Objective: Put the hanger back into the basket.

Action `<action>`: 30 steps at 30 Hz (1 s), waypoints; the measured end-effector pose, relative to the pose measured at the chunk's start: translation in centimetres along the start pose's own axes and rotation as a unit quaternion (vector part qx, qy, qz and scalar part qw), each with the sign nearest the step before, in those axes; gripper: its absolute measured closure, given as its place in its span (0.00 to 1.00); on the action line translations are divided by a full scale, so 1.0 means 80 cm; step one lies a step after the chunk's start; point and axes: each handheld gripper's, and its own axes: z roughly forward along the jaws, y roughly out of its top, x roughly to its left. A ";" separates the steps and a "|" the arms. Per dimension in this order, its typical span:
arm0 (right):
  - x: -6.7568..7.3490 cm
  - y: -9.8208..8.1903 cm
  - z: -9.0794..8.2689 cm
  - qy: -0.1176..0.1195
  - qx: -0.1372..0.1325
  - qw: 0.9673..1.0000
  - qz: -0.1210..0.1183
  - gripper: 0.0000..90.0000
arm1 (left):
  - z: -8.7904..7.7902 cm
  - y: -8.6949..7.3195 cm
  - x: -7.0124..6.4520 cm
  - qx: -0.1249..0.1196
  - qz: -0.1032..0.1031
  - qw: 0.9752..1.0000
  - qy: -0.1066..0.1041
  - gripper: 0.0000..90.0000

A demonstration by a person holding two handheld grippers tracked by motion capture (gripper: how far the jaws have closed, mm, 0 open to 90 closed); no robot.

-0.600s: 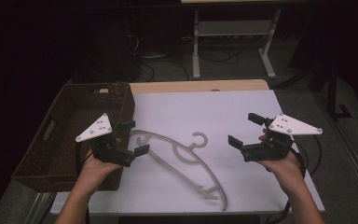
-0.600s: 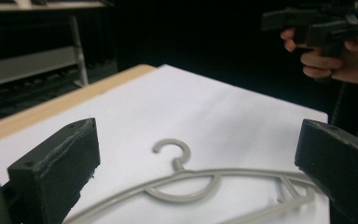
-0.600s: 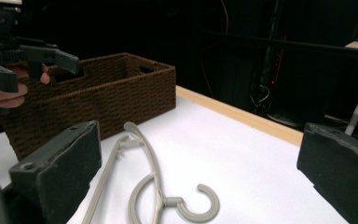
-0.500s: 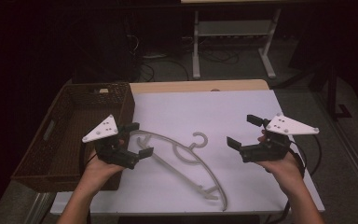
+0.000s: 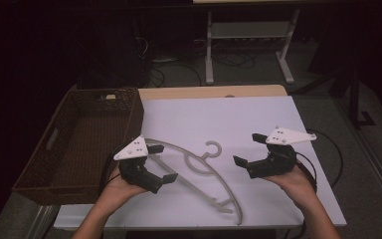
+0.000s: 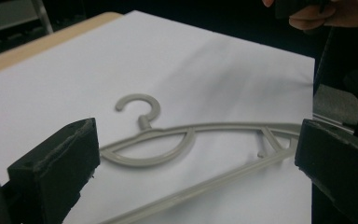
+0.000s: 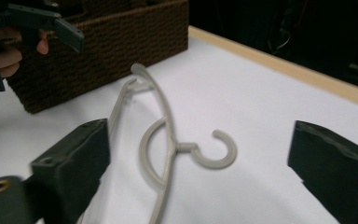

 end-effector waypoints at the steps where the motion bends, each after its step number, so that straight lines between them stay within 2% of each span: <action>1: 0.001 -0.001 0.002 0.002 0.006 1.000 0.002 0.08 | 0.002 -0.002 -0.001 0.004 0.001 1.000 0.000 0.00; 6: 0.007 -0.007 0.017 0.020 0.044 0.999 0.000 0.18 | 0.012 -0.013 -0.004 0.018 0.001 1.000 -0.006 0.00; 11: 0.013 -0.014 0.031 0.036 0.077 0.996 0.001 0.36 | 0.014 -0.020 -0.004 0.025 0.000 1.000 -0.010 0.00; 15: 0.022 -0.022 0.045 0.050 0.109 0.993 -0.005 0.51 | 0.016 -0.024 -0.002 0.038 0.006 0.999 -0.006 0.00; 19: 0.025 -0.027 0.056 0.062 0.130 0.989 -0.021 0.68 | 0.019 -0.027 -0.002 0.040 0.001 0.999 -0.005 0.00; 20: 0.028 -0.027 0.058 0.063 0.138 0.988 -0.009 0.73 | 0.020 -0.028 -0.002 0.041 0.000 0.999 -0.005 0.00; 23: 0.028 -0.030 0.063 0.071 0.154 0.986 -0.001 0.85 | 0.022 -0.030 -0.001 0.047 0.001 0.999 -0.006 0.00; 25: 0.029 -0.034 0.068 0.077 0.168 0.983 -0.004 0.91 | 0.023 -0.030 0.000 0.047 -0.001 0.999 -0.005 0.00; 27: 0.032 -0.038 0.072 0.079 0.184 0.980 -0.004 0.93 | 0.023 -0.031 0.000 0.047 -0.002 0.999 -0.005 0.00; 28: 0.032 -0.041 0.075 0.078 0.189 0.979 -0.011 0.95 | 0.023 -0.031 0.001 0.048 -0.001 0.999 -0.004 0.00; 30: 0.033 -0.044 0.078 0.080 0.200 0.977 -0.006 0.98 | 0.023 -0.031 0.001 0.047 -0.002 0.999 -0.004 0.00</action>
